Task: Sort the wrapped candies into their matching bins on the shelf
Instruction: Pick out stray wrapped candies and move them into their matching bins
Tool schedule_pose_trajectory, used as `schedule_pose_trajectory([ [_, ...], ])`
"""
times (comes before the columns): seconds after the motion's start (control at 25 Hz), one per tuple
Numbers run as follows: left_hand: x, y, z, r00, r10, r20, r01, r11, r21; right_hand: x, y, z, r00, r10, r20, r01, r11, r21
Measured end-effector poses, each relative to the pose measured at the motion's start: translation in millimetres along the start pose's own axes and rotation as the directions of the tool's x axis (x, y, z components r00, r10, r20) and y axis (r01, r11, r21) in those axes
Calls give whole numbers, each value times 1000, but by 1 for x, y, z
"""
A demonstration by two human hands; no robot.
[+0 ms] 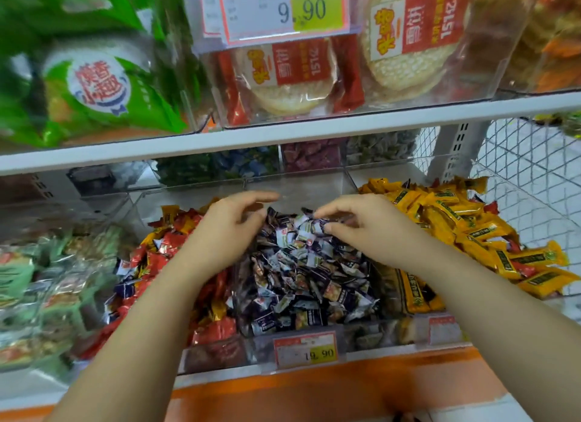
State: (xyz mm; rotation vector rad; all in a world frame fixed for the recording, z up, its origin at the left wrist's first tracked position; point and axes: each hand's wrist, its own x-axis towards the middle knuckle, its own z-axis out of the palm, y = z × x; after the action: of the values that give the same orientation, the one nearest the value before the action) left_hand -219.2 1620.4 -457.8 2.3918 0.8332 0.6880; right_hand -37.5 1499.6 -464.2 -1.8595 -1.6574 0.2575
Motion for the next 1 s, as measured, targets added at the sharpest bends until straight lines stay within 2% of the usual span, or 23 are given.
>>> schedule_pose_trajectory([
  [0.08, -10, -20, -3, 997, -35, -64, 37, 999, 28, 22, -3, 16, 991, 30, 127, -24, 999, -48],
  [0.2, -15, -43, 7, 999, -33, -36, 32, 999, -19, 67, 3, 48, 945, 106, 310, -76, 991, -108],
  [0.36, -10, -53, 3, 1000, 22, -21, -23, 999, -24, 114, 5, 86, 878, 122, 462, -18, 975, -222],
  [0.48, -9, -55, 1, 999, 48, 18, -47, 999, -26, 125, 12, 94, 804, 185, 565, -59, 970, -235],
  [0.56, -11, -56, 2, 998, 60, 27, -58, 997, -43, 123, 21, 89, 757, 254, 601, -116, 959, -259],
  [0.6, -10, -56, 2, 998, 60, 30, -59, 997, -47, 120, 27, 86, 732, 305, 610, -118, 938, -327],
  [0.72, -10, -56, 2, 998, 51, 47, -49, 998, -48, 106, 32, 78, 668, 387, 636, -65, 881, -469],
  [0.88, -12, -54, 2, 998, 39, 56, -35, 997, -73, 92, 25, 61, 627, 444, 639, -154, 876, -457],
  [1.0, -12, -54, 3, 997, 45, 61, -41, 996, -78, 82, 20, 44, 611, 450, 652, -161, 876, -454],
])
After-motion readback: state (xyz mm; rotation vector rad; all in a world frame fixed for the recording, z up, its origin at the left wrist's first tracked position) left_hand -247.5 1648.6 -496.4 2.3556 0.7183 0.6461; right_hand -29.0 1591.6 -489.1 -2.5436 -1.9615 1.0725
